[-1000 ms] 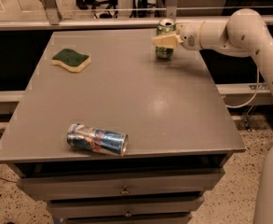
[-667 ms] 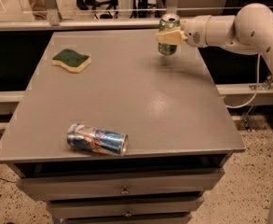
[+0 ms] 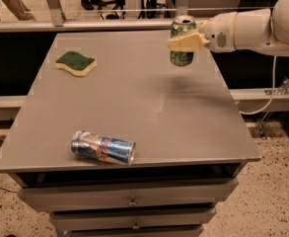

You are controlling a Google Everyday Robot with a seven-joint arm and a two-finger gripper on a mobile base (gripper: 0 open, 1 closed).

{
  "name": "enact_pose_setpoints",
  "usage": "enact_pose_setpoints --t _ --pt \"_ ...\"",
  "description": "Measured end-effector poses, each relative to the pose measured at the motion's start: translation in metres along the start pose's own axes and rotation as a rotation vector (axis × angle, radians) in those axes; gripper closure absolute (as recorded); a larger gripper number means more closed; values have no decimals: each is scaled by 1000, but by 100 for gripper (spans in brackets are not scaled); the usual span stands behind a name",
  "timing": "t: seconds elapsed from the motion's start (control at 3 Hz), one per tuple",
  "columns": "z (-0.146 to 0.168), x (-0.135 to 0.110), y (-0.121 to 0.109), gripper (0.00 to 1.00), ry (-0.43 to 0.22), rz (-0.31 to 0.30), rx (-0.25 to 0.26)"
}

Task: Move green can near redbull can

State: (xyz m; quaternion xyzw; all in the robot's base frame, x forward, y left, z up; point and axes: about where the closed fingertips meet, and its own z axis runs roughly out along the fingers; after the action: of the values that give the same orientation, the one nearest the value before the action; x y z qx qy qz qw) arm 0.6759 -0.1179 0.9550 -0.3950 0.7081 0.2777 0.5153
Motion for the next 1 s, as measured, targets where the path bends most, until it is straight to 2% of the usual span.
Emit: enact_pose_setpoints --t 0.33,0.67,1.0 --pt "0 0 0 100 0 0 0" --pt "8 6 19 100 14 20 -69" --pt "4 3 62 100 -4 36 -163"
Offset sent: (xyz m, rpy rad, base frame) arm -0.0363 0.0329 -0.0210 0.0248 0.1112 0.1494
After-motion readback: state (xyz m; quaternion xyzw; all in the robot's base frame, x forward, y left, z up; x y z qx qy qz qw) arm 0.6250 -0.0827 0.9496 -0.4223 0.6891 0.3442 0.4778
